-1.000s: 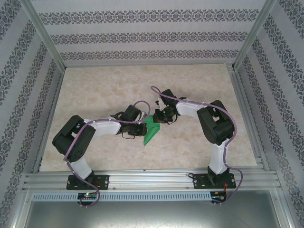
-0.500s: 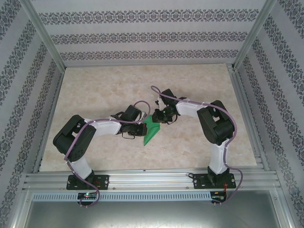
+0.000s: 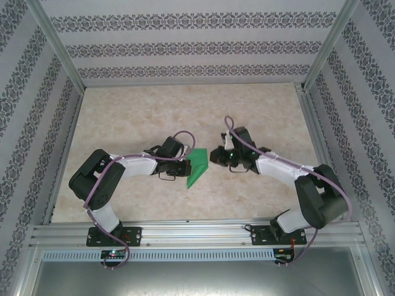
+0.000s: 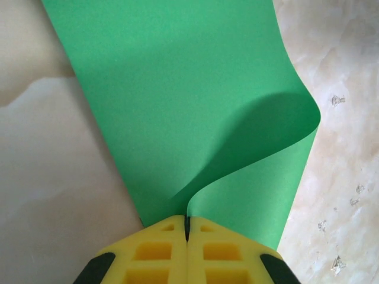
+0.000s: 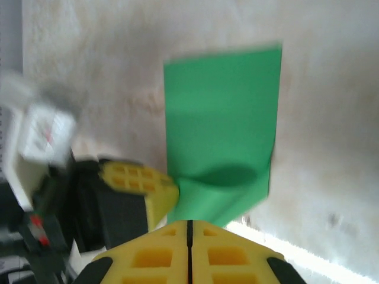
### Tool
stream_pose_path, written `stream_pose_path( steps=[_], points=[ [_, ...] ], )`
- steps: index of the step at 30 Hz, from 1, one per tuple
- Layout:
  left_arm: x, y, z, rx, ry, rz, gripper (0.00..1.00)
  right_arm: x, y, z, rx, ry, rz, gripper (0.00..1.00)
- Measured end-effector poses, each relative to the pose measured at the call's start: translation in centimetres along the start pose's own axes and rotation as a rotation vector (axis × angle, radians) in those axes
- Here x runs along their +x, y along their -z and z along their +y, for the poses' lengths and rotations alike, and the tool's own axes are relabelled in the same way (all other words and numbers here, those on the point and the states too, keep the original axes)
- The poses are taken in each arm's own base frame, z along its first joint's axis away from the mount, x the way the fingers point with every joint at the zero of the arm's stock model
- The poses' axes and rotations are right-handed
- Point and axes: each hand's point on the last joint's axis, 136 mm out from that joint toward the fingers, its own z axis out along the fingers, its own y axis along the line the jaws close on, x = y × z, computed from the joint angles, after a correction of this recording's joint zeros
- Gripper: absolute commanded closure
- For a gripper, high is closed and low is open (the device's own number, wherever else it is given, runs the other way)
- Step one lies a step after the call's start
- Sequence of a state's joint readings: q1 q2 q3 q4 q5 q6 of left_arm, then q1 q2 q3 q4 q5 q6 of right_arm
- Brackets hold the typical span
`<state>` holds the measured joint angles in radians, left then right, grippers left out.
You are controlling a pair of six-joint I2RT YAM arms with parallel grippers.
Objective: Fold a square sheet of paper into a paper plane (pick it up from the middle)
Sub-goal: Third fold the triangle at the center of the table.
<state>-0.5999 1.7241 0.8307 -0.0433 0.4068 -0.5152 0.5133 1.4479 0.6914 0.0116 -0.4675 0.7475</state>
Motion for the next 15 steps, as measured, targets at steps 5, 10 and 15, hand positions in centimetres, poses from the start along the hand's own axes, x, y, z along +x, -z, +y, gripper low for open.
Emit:
stream_pose_path(
  steps=[5,10,15],
  points=[
    [0.0,0.0,0.0,0.001,0.002,0.0,0.98,6.1,-1.4,0.3,-0.023,-0.018,0.081,0.93],
    [0.0,0.0,0.0,0.001,0.002,0.0,0.98,7.9,-2.6,3.0,-0.087,0.008,0.089,0.94],
    [0.0,0.0,0.0,0.001,0.002,-0.001,0.98,9.1,-5.0,3.0,-0.094,-0.032,0.117,0.96]
  ],
)
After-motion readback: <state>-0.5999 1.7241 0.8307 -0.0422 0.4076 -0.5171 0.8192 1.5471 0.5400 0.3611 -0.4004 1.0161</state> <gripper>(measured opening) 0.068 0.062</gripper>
